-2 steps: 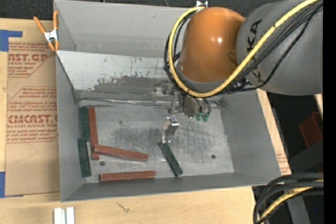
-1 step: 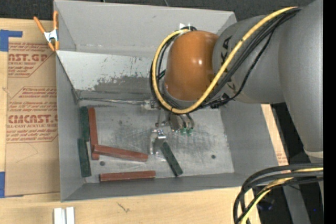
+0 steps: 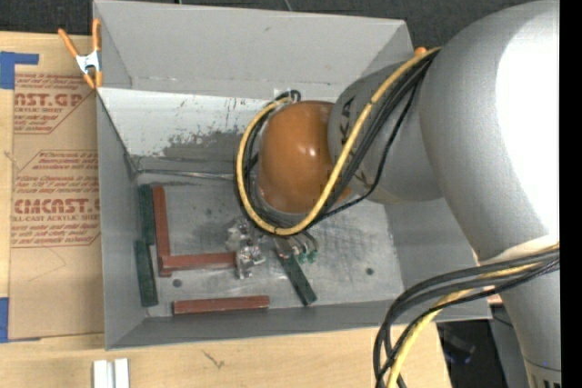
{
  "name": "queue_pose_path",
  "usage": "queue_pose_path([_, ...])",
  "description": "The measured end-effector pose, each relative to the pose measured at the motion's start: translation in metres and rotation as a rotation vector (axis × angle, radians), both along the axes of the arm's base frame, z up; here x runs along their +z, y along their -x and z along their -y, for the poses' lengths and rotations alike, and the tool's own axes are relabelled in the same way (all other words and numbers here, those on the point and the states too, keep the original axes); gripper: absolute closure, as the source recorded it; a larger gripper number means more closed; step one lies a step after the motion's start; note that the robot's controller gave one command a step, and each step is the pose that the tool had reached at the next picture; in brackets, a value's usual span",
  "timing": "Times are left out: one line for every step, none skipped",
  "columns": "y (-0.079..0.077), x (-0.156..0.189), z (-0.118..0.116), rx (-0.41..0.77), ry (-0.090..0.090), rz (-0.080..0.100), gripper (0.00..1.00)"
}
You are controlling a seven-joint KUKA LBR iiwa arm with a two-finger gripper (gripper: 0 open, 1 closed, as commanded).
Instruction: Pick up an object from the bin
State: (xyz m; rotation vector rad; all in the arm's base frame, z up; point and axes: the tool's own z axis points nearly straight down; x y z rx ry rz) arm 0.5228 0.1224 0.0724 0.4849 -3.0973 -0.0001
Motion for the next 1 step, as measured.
queue_pose_path([-0.0028,-0.0002,-0.0008,-0.001,-0.005,0.015,0.00])
